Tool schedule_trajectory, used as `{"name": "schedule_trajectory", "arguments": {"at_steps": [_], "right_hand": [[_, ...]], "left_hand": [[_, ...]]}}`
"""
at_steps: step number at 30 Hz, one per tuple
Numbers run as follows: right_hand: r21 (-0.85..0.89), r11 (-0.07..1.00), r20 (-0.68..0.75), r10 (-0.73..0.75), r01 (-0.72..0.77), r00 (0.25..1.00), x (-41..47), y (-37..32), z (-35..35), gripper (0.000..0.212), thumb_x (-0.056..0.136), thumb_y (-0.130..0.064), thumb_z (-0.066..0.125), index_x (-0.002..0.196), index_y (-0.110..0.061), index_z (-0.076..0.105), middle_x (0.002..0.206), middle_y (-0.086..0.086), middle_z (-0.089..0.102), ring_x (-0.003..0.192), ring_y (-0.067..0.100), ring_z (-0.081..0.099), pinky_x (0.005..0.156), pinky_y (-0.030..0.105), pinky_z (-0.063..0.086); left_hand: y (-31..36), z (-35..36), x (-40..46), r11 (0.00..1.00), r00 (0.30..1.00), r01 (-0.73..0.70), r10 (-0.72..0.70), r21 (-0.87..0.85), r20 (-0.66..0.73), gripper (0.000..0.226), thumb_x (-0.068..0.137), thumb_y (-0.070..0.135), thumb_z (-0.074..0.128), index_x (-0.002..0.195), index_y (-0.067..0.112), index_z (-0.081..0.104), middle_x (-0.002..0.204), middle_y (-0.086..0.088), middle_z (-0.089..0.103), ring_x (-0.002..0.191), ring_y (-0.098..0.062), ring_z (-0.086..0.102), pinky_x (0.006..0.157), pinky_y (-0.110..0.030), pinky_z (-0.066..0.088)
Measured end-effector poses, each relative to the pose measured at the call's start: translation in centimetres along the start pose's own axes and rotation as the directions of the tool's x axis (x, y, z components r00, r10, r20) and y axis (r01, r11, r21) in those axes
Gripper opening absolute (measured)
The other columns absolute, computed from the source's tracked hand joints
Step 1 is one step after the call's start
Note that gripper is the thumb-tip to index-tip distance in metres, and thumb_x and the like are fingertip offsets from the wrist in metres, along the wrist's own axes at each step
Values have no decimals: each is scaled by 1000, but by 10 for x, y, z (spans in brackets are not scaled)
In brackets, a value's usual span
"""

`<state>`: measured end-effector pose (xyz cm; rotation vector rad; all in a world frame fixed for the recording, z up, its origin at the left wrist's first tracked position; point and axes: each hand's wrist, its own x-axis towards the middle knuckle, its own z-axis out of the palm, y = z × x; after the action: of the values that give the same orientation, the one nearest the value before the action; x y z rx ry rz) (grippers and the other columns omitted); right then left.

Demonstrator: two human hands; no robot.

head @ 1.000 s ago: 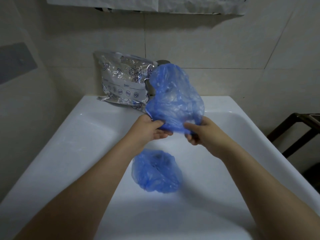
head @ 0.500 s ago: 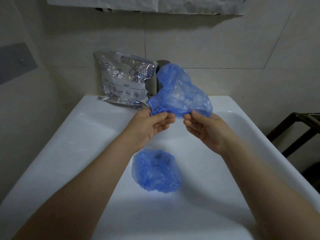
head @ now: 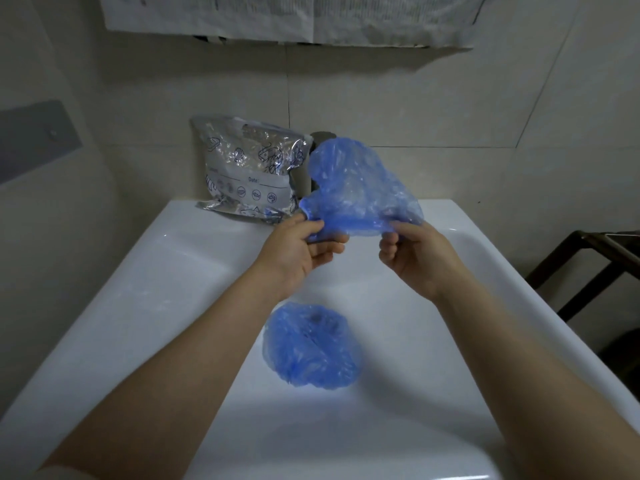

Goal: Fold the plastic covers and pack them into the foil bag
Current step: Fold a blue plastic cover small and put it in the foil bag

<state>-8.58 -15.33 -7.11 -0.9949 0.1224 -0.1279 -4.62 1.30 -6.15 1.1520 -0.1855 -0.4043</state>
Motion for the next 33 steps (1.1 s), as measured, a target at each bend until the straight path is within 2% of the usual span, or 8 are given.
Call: {"name": "schedule_trajectory", "arguments": {"at_steps": [5, 9, 12, 15, 20, 27, 31, 33], "right_hand": [[130, 983, -32, 132, -126, 991, -5, -2, -2, 18, 79, 2, 48, 74, -1, 64, 55, 4, 62, 45, 11, 59, 46, 17, 49], [200, 971, 93, 117, -134, 989, -5, -1, -8, 26, 48, -9, 72, 72, 2, 74, 77, 10, 73, 68, 16, 71, 58, 23, 57], [62, 996, 107, 55, -61, 993, -3, 6, -9, 19, 61, -7, 71, 79, -4, 76, 84, 6, 74, 77, 12, 71, 67, 20, 56], [-189, 982, -10, -12, 10, 1000, -1, 13, -9, 13, 87, -3, 56, 89, -9, 67, 76, -2, 72, 69, 5, 68, 63, 17, 52], [-503, 859, -76, -154, 96, 985, 0, 14, -12, 9, 87, -8, 61, 87, -16, 65, 82, 1, 65, 75, 10, 62, 70, 22, 49], [-511, 855, 34, -80, 86, 996, -2, 4, -18, 12, 88, 1, 55, 91, -10, 61, 63, 5, 55, 55, 12, 52, 57, 22, 46], [-208, 976, 166, -29, 64, 986, -2, -7, -25, 37, 84, 10, 45, 73, -14, 70, 55, 1, 53, 47, 8, 48, 50, 18, 44], [-174, 977, 286, -71, 125, 956, -6, -14, -30, 30, 66, 9, 57, 58, -16, 70, 54, -1, 57, 47, 9, 52, 49, 17, 45]], "left_hand": [[-5, 0, -3, 888, 977, 208, -207, -411, 49, 26, 96, 5, 33, 82, 2, 55, 58, -5, 68, 43, -7, 60, 42, -13, 44], [-7, -3, -5, 809, 978, 203, -139, -551, 156, 21, 79, 3, 39, 92, 1, 55, 81, -11, 73, 69, -14, 71, 58, -20, 54], [-6, -9, -3, 870, 983, 164, -104, -466, 151, 27, 80, -2, 36, 100, 3, 53, 90, -9, 73, 81, -12, 71, 64, -19, 55], [-11, -7, -1, 971, 985, 173, -172, -167, 19, 19, 96, 2, 37, 95, 6, 55, 71, -3, 72, 63, -7, 69, 46, -12, 46], [-21, -12, 2, 955, 981, 152, -115, 253, -156, 12, 96, 14, 47, 89, 16, 56, 77, 1, 63, 49, -3, 61, 42, -12, 35], [-15, -17, 3, 949, 996, 54, -28, 310, -90, 15, 94, 6, 42, 91, 13, 55, 53, 0, 65, 43, -7, 57, 49, -17, 39], [-10, -15, 1, 1000, 997, 25, -26, 13, 71, 24, 91, -2, 38, 88, 13, 56, 57, -5, 66, 45, -10, 56, 47, -17, 44], [-8, -15, 0, 998, 985, 15, -5, -56, 172, 29, 83, -5, 41, 80, 12, 64, 62, -4, 67, 51, -11, 59, 49, -17, 48]]}}
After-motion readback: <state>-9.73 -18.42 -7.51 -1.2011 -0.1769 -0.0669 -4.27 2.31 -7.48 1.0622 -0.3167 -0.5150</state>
